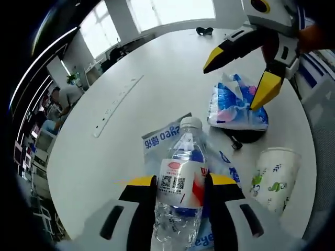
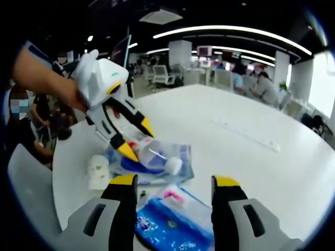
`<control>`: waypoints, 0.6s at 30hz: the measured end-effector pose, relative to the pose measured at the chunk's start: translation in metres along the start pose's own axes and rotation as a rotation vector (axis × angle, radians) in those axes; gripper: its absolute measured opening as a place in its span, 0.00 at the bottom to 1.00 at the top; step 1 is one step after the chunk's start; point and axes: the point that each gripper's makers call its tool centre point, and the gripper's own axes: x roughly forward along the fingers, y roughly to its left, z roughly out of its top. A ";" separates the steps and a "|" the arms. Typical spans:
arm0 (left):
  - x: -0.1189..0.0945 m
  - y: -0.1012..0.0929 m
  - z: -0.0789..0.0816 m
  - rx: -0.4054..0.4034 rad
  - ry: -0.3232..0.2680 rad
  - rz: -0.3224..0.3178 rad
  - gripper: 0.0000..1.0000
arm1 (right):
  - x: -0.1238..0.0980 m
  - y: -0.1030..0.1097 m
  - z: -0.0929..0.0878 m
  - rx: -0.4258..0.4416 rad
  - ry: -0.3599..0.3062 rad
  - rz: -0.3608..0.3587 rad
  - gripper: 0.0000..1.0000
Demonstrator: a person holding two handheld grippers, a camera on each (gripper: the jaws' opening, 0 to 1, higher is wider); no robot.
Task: Arrange the tabletop items into an orderly group along one side of the table until the central work area is clear of visible clutter.
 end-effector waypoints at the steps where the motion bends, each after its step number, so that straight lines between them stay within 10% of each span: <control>1: 0.001 0.000 0.000 0.001 0.005 -0.007 0.39 | 0.000 0.000 0.000 0.001 0.000 0.000 0.53; 18: 0.009 0.000 -0.005 0.025 0.048 -0.096 0.36 | 0.005 -0.002 -0.005 0.014 0.013 -0.003 0.53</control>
